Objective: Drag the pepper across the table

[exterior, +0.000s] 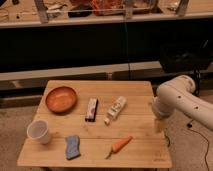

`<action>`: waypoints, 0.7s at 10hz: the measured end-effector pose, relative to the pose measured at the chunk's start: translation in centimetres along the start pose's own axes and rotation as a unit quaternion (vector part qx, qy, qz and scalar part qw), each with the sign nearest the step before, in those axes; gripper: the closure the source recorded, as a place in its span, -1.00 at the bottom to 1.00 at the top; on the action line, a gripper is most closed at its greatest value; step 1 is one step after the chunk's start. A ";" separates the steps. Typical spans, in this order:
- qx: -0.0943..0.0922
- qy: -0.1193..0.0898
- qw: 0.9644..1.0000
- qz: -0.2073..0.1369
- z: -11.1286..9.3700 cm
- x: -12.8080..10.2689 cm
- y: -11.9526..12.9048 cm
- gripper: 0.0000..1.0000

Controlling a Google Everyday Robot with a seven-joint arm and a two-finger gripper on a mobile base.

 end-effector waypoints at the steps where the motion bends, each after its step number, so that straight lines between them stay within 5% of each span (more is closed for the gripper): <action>1: -0.002 -0.004 1.000 -0.017 0.4 -0.6 0.3 -0.60; 4: -0.018 -0.010 0.996 -0.084 1.4 -2.7 1.5 -0.60; 7: -0.031 -0.005 0.993 -0.114 2.0 -3.4 2.0 -0.60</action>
